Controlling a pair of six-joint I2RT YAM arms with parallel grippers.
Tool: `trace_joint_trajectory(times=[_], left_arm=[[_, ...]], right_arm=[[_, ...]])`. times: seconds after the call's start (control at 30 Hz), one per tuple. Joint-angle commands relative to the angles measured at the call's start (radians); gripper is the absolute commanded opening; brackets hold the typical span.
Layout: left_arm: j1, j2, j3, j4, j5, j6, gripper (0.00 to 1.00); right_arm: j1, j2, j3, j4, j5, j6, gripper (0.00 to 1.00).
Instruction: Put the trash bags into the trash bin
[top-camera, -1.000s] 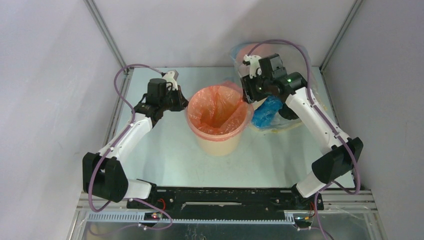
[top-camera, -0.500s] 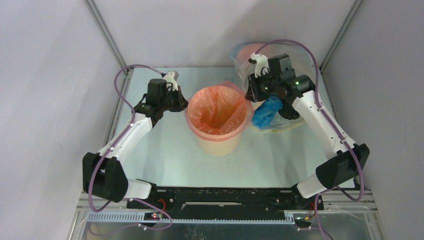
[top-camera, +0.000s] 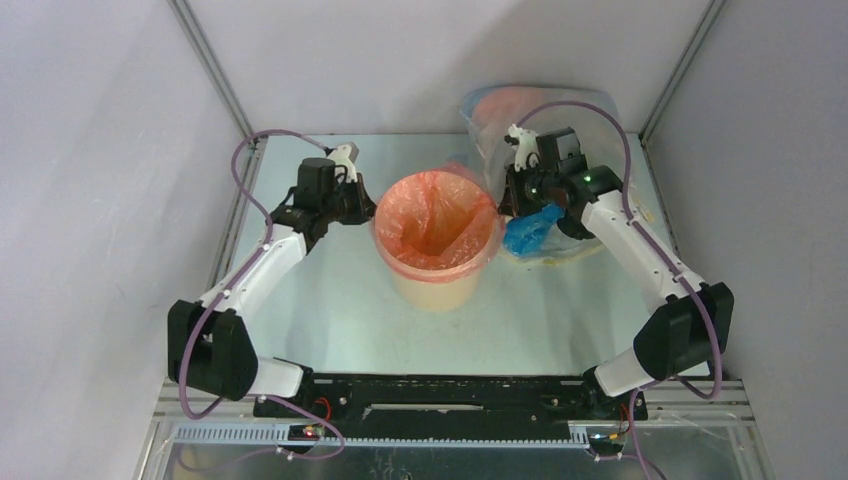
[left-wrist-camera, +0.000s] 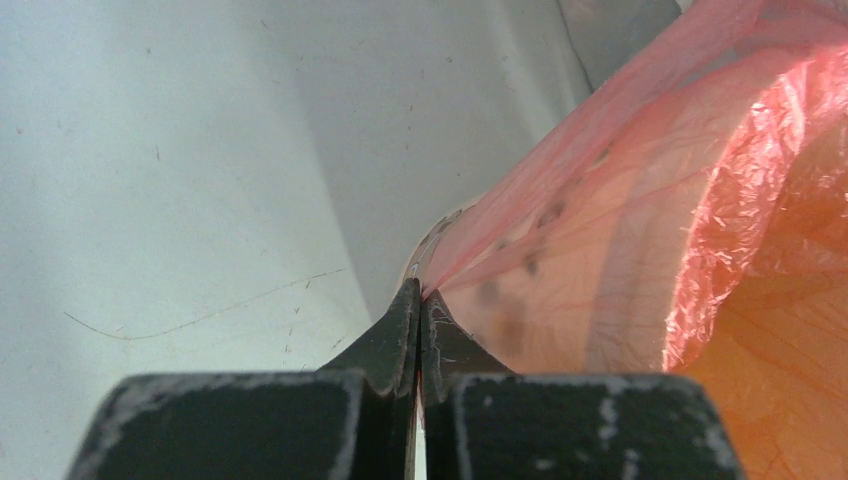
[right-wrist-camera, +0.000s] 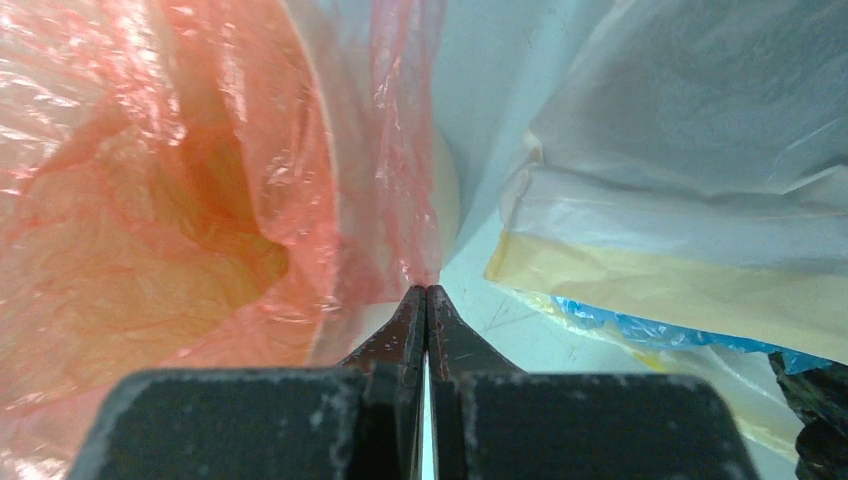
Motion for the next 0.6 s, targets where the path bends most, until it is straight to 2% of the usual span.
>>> trace_joint_trajectory(times=[0.0, 0.2, 0.43, 0.57], left_arm=[[0.004, 0.023, 0.027, 0.012, -0.008, 0.019, 0.00], [0.004, 0.031, 0.027, 0.009, -0.009, 0.018, 0.00], [0.004, 0.029, 0.023, 0.003, -0.036, 0.008, 0.00], [0.004, 0.034, 0.023, -0.015, -0.105, -0.002, 0.00]], right_arm=[[-0.004, -0.027, -0.066, 0.108, -0.005, 0.063, 0.00], [0.006, -0.040, -0.213, 0.273, -0.074, 0.157, 0.00], [0.027, -0.064, -0.347, 0.423, -0.041, 0.225, 0.00], [0.050, -0.060, -0.378, 0.463, 0.011, 0.233, 0.00]])
